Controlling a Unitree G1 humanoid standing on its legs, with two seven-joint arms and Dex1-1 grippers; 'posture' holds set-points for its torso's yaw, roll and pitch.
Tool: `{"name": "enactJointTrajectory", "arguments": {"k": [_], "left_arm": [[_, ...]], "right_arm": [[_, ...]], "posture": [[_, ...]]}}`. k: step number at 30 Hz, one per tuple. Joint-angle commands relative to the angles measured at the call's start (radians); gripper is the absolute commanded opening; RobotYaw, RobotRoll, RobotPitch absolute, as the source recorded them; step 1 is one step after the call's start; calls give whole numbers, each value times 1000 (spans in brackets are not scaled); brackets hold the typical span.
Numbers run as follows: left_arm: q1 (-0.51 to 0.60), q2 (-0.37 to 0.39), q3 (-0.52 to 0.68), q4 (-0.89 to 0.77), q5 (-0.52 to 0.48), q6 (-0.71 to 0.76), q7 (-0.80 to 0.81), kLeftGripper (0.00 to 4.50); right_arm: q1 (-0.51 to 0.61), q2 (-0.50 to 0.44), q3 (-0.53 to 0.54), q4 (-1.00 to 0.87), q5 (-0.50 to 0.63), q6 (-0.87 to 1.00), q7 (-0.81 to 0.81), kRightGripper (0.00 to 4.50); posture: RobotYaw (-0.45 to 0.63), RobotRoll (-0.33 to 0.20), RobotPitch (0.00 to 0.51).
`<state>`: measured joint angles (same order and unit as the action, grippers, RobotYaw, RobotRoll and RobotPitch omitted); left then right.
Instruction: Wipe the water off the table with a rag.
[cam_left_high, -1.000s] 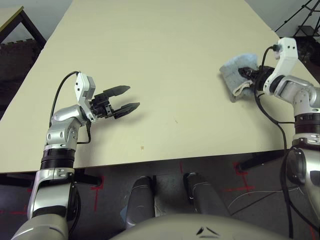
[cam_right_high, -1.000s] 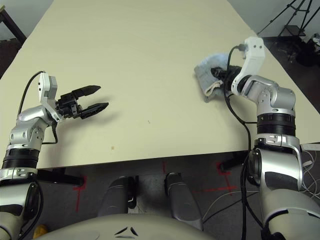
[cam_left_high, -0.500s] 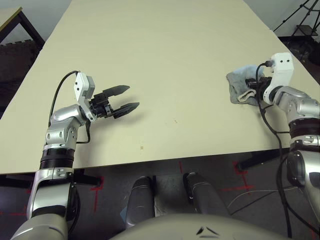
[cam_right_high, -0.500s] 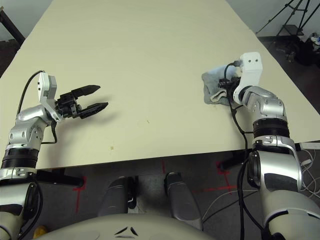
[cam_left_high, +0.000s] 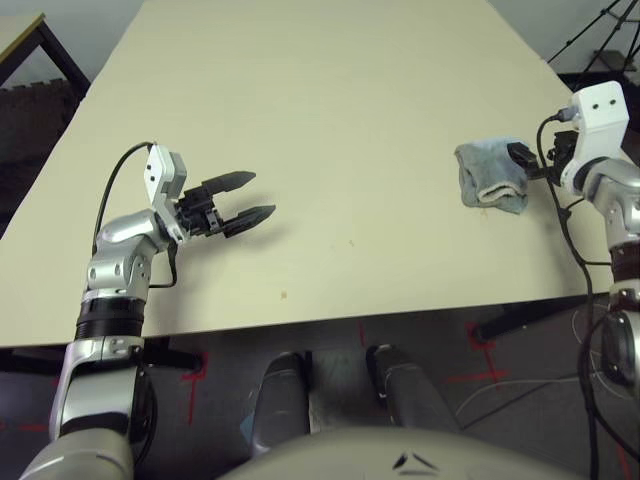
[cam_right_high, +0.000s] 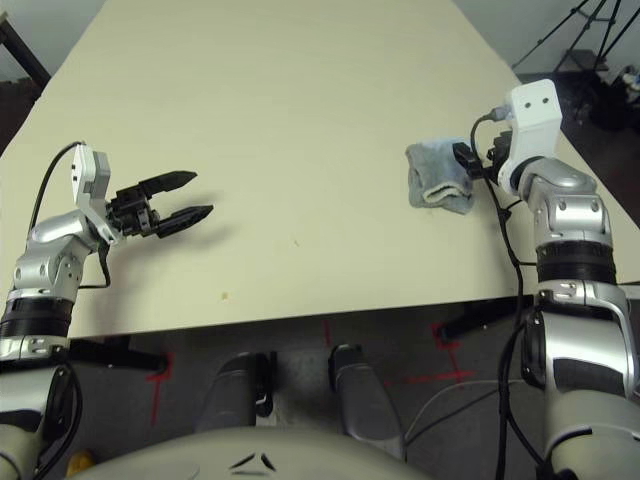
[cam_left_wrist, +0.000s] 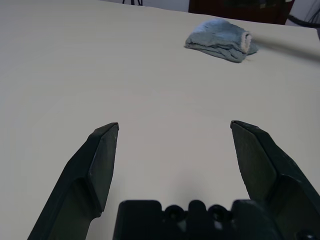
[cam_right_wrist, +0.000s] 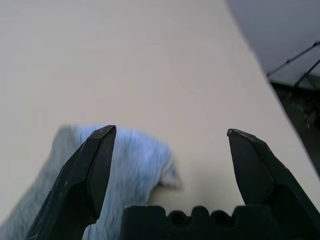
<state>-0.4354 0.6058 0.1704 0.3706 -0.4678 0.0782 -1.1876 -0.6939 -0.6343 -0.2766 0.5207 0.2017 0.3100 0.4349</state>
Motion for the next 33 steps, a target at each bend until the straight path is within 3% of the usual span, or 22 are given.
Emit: {"name": "enactJointTrajectory", "arguments": {"k": [1, 6, 11, 16, 23, 33], "left_arm": [[-19, -24, 55, 34, 21, -62, 111, 4500], [-49, -37, 109, 108, 70, -164, 284, 4500], [-75, -31, 178, 217, 155, -278, 557, 4500], [-39, -42, 212, 260, 229, -373, 756, 4500], [-22, -53, 242, 270, 243, -400, 903, 4500], [-25, -50, 242, 297, 236, -396, 938, 4500]], "right_arm": [[16, 51, -82, -28, 88, -81, 5, 4485], [44, 88, -101, -19, 116, -157, 21, 4485], [66, 110, -104, 24, 119, -245, 33, 4485], [83, 113, -105, 56, 124, -304, 51, 4485], [87, 106, -109, 124, 136, -357, 83, 4485], [114, 106, -104, 144, 146, -375, 99, 4485]], "posture": [[-124, 0, 136], [-102, 0, 137], [-78, 0, 144], [-48, 0, 152], [-21, 0, 158], [-26, 0, 159]]}}
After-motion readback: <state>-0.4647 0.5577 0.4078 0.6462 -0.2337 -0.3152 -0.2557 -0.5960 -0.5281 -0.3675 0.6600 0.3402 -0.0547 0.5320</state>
